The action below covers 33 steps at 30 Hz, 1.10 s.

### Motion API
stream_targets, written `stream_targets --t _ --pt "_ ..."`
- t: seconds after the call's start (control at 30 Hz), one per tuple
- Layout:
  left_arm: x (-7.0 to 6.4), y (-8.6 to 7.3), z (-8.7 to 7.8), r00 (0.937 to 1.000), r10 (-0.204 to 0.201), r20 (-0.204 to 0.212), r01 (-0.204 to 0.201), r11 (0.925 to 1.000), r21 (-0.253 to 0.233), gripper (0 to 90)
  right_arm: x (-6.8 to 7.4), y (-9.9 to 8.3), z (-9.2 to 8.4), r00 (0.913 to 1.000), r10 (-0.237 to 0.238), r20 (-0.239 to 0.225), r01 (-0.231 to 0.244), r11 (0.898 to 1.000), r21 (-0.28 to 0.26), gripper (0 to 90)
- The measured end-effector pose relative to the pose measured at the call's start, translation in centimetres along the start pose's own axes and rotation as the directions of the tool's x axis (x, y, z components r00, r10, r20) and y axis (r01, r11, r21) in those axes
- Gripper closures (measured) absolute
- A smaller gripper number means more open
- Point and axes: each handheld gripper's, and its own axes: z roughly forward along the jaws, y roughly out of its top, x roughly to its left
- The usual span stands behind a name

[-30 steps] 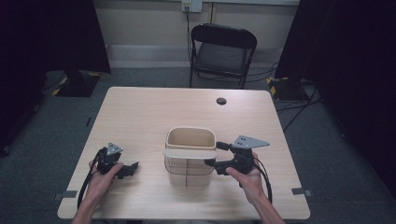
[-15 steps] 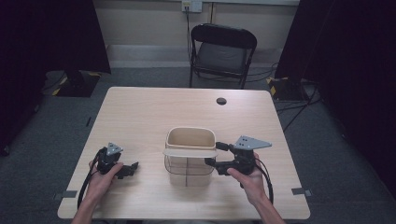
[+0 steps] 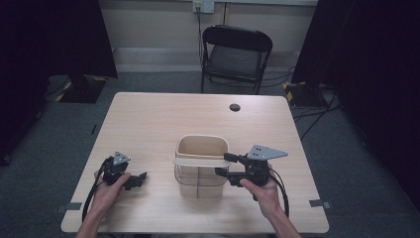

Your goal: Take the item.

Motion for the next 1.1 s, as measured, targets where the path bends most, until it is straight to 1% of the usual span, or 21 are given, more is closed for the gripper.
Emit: stream_targets --t 0.07,0.23,0.53,0.8,0.97,1.07,1.1 --pt "0.0 0.0 0.0 1.0000 0.000 0.000 0.000 1.0000 0.000 0.6 0.0 0.1 0.0 1.0000 0.002 -0.008 -0.002 1.000 -0.001 40.3" --pt "0.0 0.0 0.0 1.0000 -0.005 0.000 0.005 1.0000 -0.004 0.6 0.1 0.4 0.1 0.9998 -0.004 -0.018 0.004 1.000 -0.011 43.5" --pt "0.0 0.0 0.0 1.0000 0.000 0.000 0.000 1.0000 0.000 0.6 0.0 0.6 0.1 0.9997 0.008 -0.023 -0.008 1.000 -0.015 44.3" --pt "0.0 0.0 0.0 1.0000 -0.004 0.000 0.004 1.0000 -0.003 0.6 0.0 0.8 0.1 0.9993 0.009 -0.036 -0.010 1.000 -0.018 45.6" --pt "0.0 0.0 0.0 1.0000 0.000 0.000 0.000 1.0000 0.000 0.6 -0.2 1.0 0.2 0.9992 0.011 -0.039 -0.011 1.000 -0.021 46.8" --pt "0.0 0.0 0.0 1.0000 -0.005 0.000 0.005 1.0000 -0.003 0.6 -0.2 1.1 0.2 0.9995 0.007 -0.031 -0.008 1.000 -0.020 46.7" --pt "0.0 0.0 0.0 1.0000 0.000 0.000 0.000 1.0000 0.000 0.7 -0.2 1.1 0.3 0.9992 0.012 -0.038 -0.012 1.000 -0.019 46.8"
